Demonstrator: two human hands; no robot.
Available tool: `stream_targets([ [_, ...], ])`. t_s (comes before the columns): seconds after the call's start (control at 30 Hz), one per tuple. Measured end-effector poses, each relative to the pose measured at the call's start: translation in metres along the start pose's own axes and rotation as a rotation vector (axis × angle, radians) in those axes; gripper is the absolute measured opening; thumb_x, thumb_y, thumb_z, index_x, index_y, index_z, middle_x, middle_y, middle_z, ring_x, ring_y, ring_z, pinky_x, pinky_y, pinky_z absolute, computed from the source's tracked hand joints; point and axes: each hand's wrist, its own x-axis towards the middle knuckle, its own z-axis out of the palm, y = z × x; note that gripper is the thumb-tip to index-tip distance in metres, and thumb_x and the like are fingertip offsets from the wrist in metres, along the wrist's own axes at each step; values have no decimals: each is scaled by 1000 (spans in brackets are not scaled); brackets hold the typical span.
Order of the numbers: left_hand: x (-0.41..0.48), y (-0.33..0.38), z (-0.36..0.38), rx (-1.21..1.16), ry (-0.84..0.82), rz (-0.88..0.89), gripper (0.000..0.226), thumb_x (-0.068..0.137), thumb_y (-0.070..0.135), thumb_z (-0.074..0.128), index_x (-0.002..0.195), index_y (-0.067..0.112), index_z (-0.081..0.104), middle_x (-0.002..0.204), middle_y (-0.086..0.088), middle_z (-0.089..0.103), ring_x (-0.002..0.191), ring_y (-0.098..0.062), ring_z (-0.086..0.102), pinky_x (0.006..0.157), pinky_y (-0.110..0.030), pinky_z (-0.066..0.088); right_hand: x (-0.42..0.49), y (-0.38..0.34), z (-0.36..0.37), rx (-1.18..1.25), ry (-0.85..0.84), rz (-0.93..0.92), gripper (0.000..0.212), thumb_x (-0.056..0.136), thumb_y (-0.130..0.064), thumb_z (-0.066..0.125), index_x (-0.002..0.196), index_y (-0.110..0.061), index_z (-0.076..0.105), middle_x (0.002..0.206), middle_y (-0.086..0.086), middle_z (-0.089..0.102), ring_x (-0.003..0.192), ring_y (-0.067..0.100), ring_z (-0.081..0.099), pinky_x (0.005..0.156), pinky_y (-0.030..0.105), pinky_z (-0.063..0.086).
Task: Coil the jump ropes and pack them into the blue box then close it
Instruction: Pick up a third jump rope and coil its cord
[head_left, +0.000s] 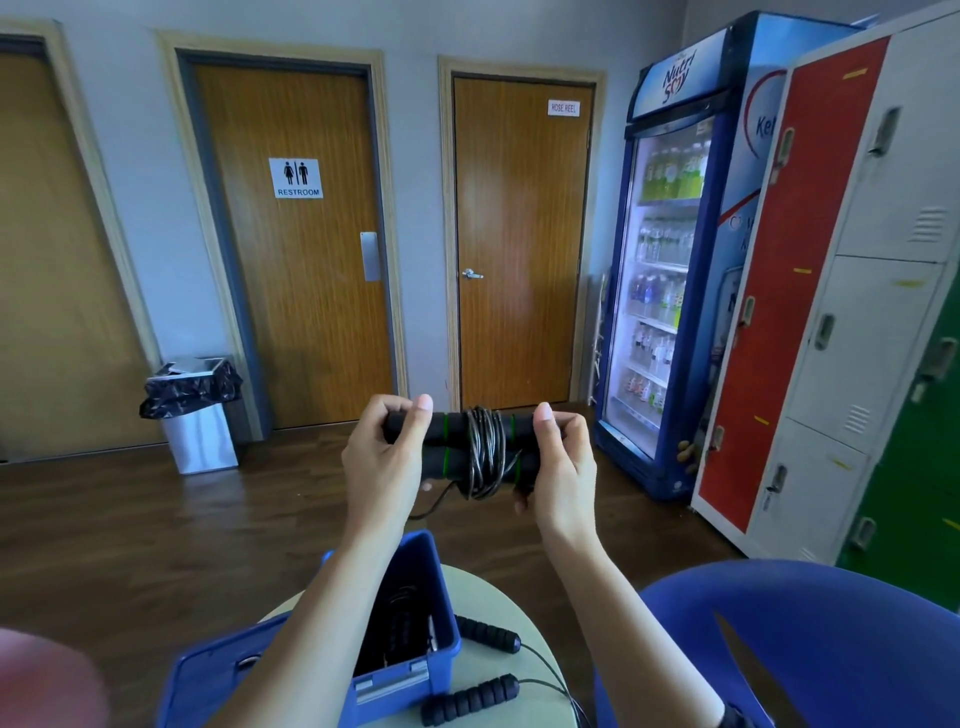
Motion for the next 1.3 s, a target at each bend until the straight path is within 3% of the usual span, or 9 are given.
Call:
stream_targets([
  [0.1,-1,0,-4,82,-39,33,23,93,33,58,81,14,60,63,6,46,48,2,50,43,-29,54,7,1,-6,-29,-171,75,28,83,-64,48,75,-38,55,75,-5,63,79,26,59,69,44,45],
  [0.23,-2,-3,-9,158,-56,106,26,94,33,56,81,11,58,54,3,40,40,-4,45,40,-25,51,13,-13,-12,34,-363,332,52,70,-79,50,85,-31,62,92,-2,64,97,25,57,86,44,40],
  [0.4,-6,-2,-8,158,-119,110,29,95,32,53,84,6,57,67,-8,52,53,-3,51,46,-12,46,9,-10,-4,-6,-81,246,39,86,-49,63,65,-20,46,59,-8,54,69,17,51,75,37,42],
  [0.57,-1,-4,-9,187,-212,19,32,94,43,50,85,14,60,90,0,65,84,-15,61,76,-38,54,-1,-8,-2,49,37,214,34,94,-33,55,70,-15,42,59,-4,46,63,14,44,63,30,38],
  [0.7,-7,-1,-6,160,-178,57,34,96,36,50,88,4,58,81,-2,64,61,6,60,50,-5,41,0,-11,-2,30,41,198,33,96,-30,52,68,-16,41,58,-5,43,60,13,40,59,29,35],
  [0.83,-14,-3,-2,128,-120,34,35,97,32,51,84,-1,53,51,8,54,45,2,56,41,-7,37,6,-12,-3,-17,-33,209,32,95,-29,55,67,-18,43,59,-6,48,60,12,46,57,25,40],
  [1.03,-12,-18,-1,151,-7,-38,34,93,36,57,77,6,55,57,-1,46,37,-6,52,36,-20,45,12,1,-2,-185,-125,270,30,94,-44,53,89,-14,53,80,0,58,71,11,54,59,21,42],
  [1.2,-16,-43,-7,136,139,-139,30,94,31,57,81,4,59,68,-2,55,47,-6,55,34,-10,39,10,27,5,-67,-107,546,71,68,-67,67,117,-18,52,117,7,61,109,26,58,100,47,45],
  [1.3,-21,-73,-16,126,272,-224,32,95,36,53,84,7,58,72,-2,57,59,-11,52,41,-13,37,-9,51,15,105,-178,715,108,42,-73,80,127,-14,50,122,16,61,106,33,64,89,48,54],
])
